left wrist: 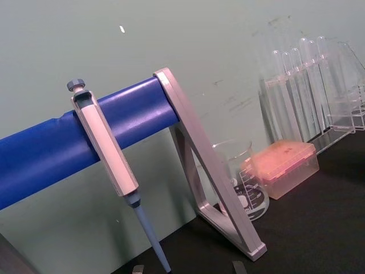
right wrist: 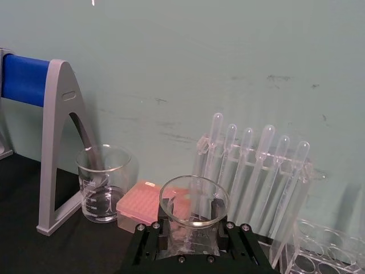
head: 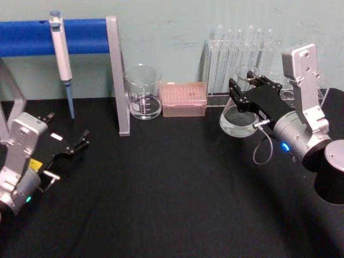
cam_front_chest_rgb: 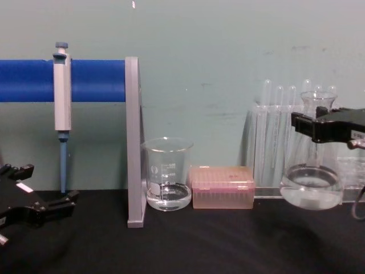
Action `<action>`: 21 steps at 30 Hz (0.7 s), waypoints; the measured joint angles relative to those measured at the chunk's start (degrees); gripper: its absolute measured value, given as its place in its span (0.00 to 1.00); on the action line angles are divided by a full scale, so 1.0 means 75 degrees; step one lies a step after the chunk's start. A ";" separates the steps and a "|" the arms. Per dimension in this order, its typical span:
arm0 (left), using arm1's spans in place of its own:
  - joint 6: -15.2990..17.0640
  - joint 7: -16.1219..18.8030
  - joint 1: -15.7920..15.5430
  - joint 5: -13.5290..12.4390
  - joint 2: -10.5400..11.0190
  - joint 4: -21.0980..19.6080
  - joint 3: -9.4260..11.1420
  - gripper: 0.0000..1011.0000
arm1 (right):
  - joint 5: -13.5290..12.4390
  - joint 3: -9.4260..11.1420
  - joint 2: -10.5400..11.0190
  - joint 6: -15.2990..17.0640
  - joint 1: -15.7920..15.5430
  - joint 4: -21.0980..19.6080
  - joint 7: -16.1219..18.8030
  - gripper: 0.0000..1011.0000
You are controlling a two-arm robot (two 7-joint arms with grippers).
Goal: Grasp the erlenmeyer flask with one hand, shake it three times, then place it back.
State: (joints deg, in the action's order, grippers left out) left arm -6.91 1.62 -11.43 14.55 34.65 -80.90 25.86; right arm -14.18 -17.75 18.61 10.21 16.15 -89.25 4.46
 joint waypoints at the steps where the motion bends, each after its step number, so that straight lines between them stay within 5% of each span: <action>1: 0.0000 0.0000 0.0000 0.0000 0.0000 0.0000 0.0000 0.99 | 0.0008 0.0007 -0.0008 0.0004 -0.0006 -0.0004 0.0011 0.45; 12: 0.0000 0.0000 0.0000 0.0000 0.0000 0.0000 0.0000 0.99 | 0.0051 0.0052 -0.0096 -0.0005 -0.0065 -0.0093 0.0438 0.45; 21: 0.0000 0.0000 0.0000 0.0000 0.0000 0.0000 0.0000 0.99 | -0.0040 -0.0039 -0.0045 -0.0192 -0.0075 -0.0168 0.1308 0.45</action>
State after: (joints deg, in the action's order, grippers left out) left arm -6.91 1.62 -11.43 14.55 34.65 -80.90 25.86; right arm -14.48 -18.04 18.27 8.77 15.58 -90.51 14.27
